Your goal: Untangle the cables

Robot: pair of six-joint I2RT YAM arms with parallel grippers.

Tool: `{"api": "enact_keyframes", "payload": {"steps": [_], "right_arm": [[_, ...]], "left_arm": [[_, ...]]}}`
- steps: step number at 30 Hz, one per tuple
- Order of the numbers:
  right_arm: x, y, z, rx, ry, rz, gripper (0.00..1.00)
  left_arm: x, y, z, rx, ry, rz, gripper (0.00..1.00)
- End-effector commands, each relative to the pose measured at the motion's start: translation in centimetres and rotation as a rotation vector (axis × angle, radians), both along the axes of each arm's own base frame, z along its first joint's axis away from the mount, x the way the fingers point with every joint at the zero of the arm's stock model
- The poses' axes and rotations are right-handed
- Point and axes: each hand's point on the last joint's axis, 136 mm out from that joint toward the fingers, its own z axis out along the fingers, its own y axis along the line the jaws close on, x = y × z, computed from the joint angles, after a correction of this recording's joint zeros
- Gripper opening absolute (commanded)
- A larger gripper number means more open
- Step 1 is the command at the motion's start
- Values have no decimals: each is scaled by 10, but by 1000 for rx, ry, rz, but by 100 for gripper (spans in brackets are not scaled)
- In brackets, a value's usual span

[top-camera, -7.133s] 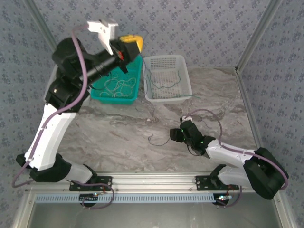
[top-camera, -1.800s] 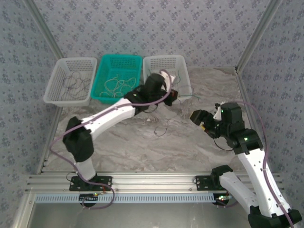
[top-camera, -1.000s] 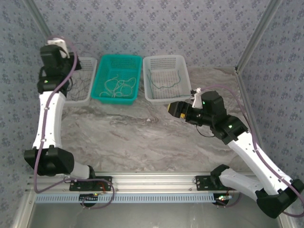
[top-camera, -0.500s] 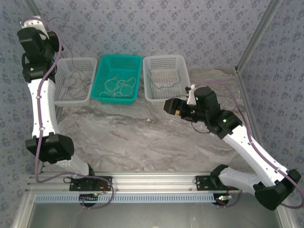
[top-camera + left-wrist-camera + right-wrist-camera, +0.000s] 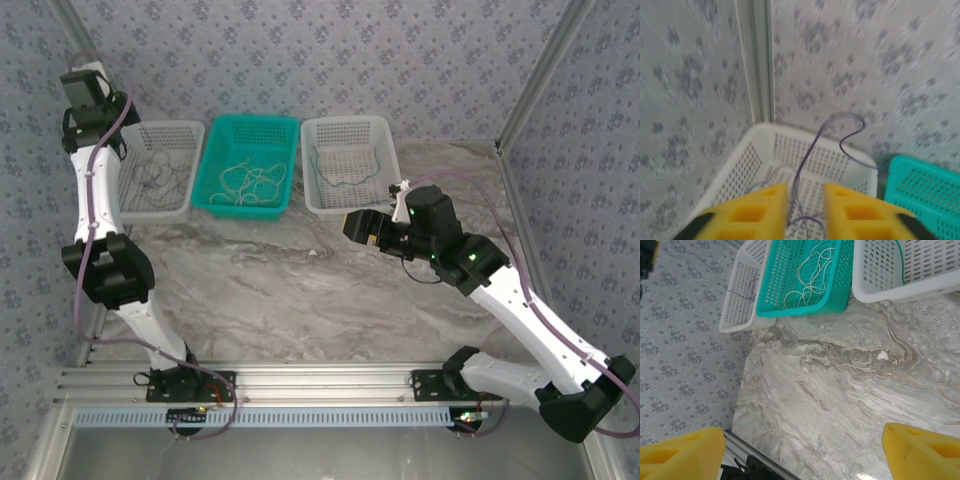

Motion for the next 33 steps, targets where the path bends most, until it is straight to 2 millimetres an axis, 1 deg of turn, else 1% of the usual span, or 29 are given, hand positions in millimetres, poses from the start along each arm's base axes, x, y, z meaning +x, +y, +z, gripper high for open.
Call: {"api": "enact_keyframes", "payload": {"steps": [1,3,4,6,8,9,11,13,15,16,17,19,21,22,23,25,28,30,31,33], "right_arm": [[-5,-4,1,-12,-8,-8,84],[-5,-6,0,-16,-8,-15,84],[-6,-7,0,-20,-10,-18,84],[-6,-11,-1,-25,-19,-33,84],[-5,-16,-2,-27,-36,-54,84],[-4,-18,-2,-30,-45,-66,84],[0,-30,-6,-61,-72,-113,84],[6,-45,-10,-105,-102,-173,84],[13,-67,-15,-179,-137,-260,84],[15,-77,-19,-213,-143,-298,84],[19,-92,-22,-253,-155,-357,84],[27,-119,-29,-323,-172,-460,85],[35,-149,-38,-390,-178,-567,85],[38,-160,-44,-424,-181,-601,85],[42,-171,-52,-443,-181,-634,85],[51,-188,-66,-513,-201,-647,85],[62,-208,-89,-597,-229,-650,85],[70,-219,-103,-674,-263,-639,85],[73,-224,-108,-704,-275,-643,85],[79,-237,-125,-753,-290,-664,85]], "left_arm": [[-4,8,-40,-88,109,45,36],[-8,9,-39,-113,105,59,41],[-11,8,-34,-127,92,63,43],[-19,2,-17,-154,50,52,45],[-32,-12,10,-203,-27,18,46],[-38,-19,16,-233,-54,2,47],[-58,-38,37,-302,-141,-45,49],[-79,-61,50,-344,-202,-84,50],[-103,-89,56,-351,-241,-118,51],[-114,-101,55,-348,-249,-131,52],[-126,-118,54,-348,-256,-153,52],[-147,-148,47,-350,-254,-202,53],[-170,-180,31,-342,-227,-258,54],[-180,-192,23,-334,-212,-278,54],[-190,-205,10,-322,-187,-295,54],[-208,-224,-13,-287,-138,-335,56],[-231,-234,-54,-202,-28,-342,59],[-243,-229,-85,-140,34,-313,61],[-247,-225,-96,-118,54,-297,63],[-254,-215,-120,-76,87,-262,70]]}}
